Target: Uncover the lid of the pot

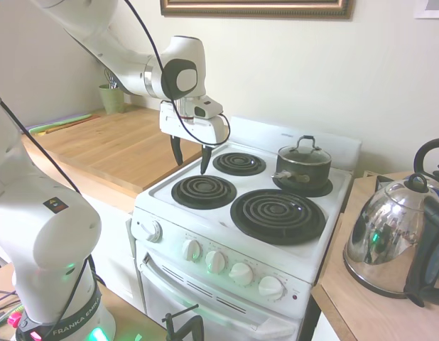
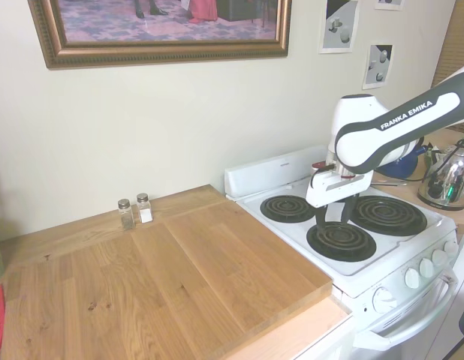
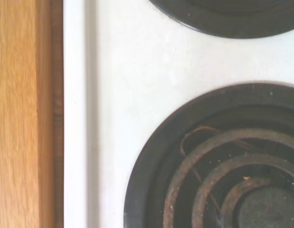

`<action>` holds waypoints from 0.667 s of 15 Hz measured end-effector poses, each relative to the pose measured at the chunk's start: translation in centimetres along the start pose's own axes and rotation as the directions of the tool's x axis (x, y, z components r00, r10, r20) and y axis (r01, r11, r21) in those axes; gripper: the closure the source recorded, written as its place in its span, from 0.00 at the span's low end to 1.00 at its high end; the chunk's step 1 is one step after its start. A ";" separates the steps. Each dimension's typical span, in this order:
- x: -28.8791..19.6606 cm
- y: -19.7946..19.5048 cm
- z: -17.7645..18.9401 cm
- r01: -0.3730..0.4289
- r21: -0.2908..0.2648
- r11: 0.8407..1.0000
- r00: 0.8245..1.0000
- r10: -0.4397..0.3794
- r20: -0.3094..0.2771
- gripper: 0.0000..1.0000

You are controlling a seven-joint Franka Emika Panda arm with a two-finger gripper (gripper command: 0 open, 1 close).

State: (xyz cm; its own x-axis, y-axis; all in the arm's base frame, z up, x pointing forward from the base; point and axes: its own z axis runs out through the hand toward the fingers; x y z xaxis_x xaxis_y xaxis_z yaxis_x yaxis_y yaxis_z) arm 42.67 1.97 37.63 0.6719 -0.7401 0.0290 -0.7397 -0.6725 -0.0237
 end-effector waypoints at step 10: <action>10.6 1.9 -13.0 -0.277 0.168 0.946 0.960 0.280 0.009 0.00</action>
State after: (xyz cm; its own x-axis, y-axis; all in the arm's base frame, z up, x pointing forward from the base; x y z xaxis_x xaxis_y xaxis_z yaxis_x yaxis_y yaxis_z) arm 47.90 -7.08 50.88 0.4386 -0.8986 0.0122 -0.8797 -0.4321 -0.1984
